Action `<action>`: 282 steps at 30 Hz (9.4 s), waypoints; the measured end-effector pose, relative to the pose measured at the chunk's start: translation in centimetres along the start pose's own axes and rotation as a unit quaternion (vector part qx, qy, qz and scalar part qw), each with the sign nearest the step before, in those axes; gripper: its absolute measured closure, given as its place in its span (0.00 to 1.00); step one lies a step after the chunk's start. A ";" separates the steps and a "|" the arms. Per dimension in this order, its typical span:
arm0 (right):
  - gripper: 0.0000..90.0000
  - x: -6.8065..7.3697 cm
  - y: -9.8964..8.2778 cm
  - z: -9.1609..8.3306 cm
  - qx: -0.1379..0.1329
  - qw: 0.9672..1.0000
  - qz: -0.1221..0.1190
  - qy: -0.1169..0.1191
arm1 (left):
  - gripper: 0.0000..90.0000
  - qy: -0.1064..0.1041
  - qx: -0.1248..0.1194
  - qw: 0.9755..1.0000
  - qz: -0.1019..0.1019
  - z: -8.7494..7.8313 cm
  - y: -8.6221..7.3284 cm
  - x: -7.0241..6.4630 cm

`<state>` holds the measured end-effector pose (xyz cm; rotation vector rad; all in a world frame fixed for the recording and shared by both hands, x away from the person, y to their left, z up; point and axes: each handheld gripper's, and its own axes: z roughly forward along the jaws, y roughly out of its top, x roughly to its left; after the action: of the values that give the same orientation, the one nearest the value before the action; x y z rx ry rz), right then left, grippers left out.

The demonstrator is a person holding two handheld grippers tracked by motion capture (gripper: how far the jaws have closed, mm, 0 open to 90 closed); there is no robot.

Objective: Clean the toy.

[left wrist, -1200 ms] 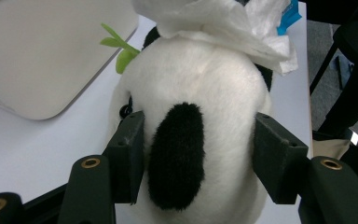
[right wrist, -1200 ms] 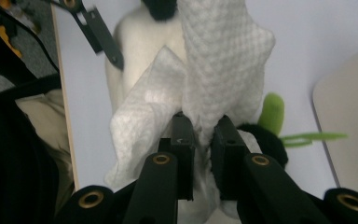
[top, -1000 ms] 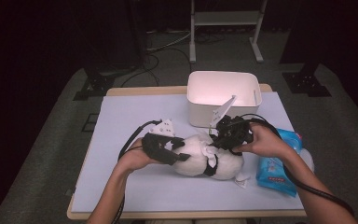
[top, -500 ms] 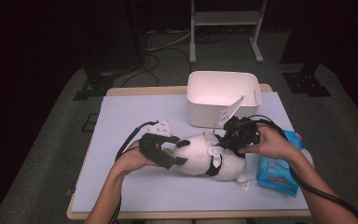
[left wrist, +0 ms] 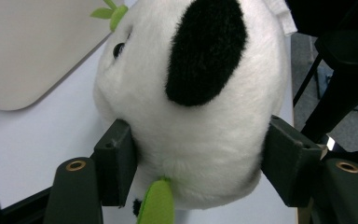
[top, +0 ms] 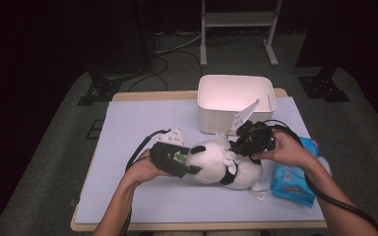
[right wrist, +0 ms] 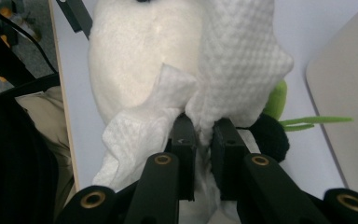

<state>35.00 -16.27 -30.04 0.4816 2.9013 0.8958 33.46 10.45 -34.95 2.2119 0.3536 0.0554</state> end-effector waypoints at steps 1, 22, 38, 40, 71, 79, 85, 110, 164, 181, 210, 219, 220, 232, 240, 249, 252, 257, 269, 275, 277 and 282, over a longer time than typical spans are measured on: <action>0.90 0.1 0.2 0.0 0.004 1.000 -0.004 -0.003 | 0.39 0.001 0.000 1.000 -0.001 0.0 0.1 0.0; 0.89 -0.3 -1.9 -1.6 -0.004 1.000 0.018 -0.013 | 0.44 0.019 -0.011 0.998 -0.053 -1.1 -2.3 1.3; 0.89 -1.0 -6.6 -1.9 -0.008 0.998 0.060 -0.017 | 0.44 0.022 -0.008 0.998 -0.064 -1.1 -3.2 1.6; 0.89 -1.0 -6.7 -1.9 -0.013 0.998 0.062 -0.017 | 0.44 0.023 -0.006 0.998 -0.059 -1.1 -3.2 1.6; 0.89 -1.0 -1.5 0.6 -0.028 0.999 0.021 -0.019 | 0.19 0.056 0.029 0.998 -0.022 0.1 -2.1 1.0; 0.89 -0.9 -1.0 0.6 -0.022 0.999 0.014 -0.028 | 0.43 0.053 0.005 0.998 -0.027 -0.2 -2.7 1.3; 0.89 -0.9 -1.5 -0.1 -0.029 0.999 0.019 -0.027 | 0.51 0.019 -0.021 0.999 -0.040 -0.6 -2.8 1.3; 0.89 -1.9 -1.0 0.3 -0.032 0.999 0.026 -0.024 | 0.30 0.055 -0.036 0.998 0.015 -1.5 -2.4 0.2; 0.89 -3.1 -1.4 1.4 -0.001 0.996 0.032 -0.078 | 0.15 0.110 -0.017 0.993 -0.037 0.2 -3.7 1.9; 0.88 -3.0 -2.3 0.2 0.010 0.996 0.034 -0.077 | 0.25 0.115 -0.017 0.992 -0.045 1.4 -4.1 2.2; 0.89 -3.0 -0.2 2.1 0.018 0.998 0.017 -0.056 | 0.30 0.090 -0.003 0.995 -0.041 2.0 -3.8 0.9; 0.88 -1.5 -1.6 1.2 0.007 0.999 0.005 -0.054 | 0.30 0.091 -0.010 0.995 -0.049 1.9 -3.8 1.1; 0.88 -1.5 -2.0 1.0 0.007 0.998 0.005 -0.056 | 0.30 0.091 -0.011 0.995 -0.050 1.9 -3.8 1.2; 0.88 -1.5 -5.5 -0.3 0.010 0.997 0.033 -0.070 | 0.30 0.092 -0.013 0.994 -0.054 2.1 -3.8 1.2; 0.88 -1.1 -3.8 0.6 0.018 0.997 0.009 -0.071 | 0.31 0.094 -0.016 0.994 -0.059 2.1 -3.6 1.2; 0.88 -0.3 -1.1 2.7 0.018 0.999 -0.015 -0.048 | 0.31 0.095 -0.020 0.994 -0.053 2.2 -3.3 1.0; 0.88 -0.2 -0.1 3.6 0.019 0.999 -0.023 -0.038 | 0.31 0.091 -0.025 0.994 -0.051 2.2 -3.2 0.9; 0.88 -0.1 1.6 4.9 0.018 0.999 -0.033 -0.023 | 0.32 0.091 -0.024 0.994 -0.051 2.2 -3.2 1.0; 0.88 -0.2 5.1 6.5 0.005 0.999 -0.039 0.005 | 0.32 0.087 -0.027 0.995 -0.050 2.2 -3.3 1.0; 0.88 -1.4 5.5 6.5 0.012 1.000 -0.025 -0.008 | 0.32 0.085 -0.028 0.995 -0.048 2.3 -3.3 1.0; 0.88 -1.8 5.4 6.2 0.015 1.000 -0.019 -0.014 | 0.32 0.086 -0.026 0.995 -0.044 2.3 -3.3 1.0; 0.88 -3.1 4.7 5.3 0.026 0.999 -0.002 -0.029 | 0.32 0.084 -0.028 0.995 -0.045 2.2 -3.4 1.1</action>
<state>40.02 -10.69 -31.92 0.4982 2.8782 0.7940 34.10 11.01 -39.06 2.1381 0.5382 0.1998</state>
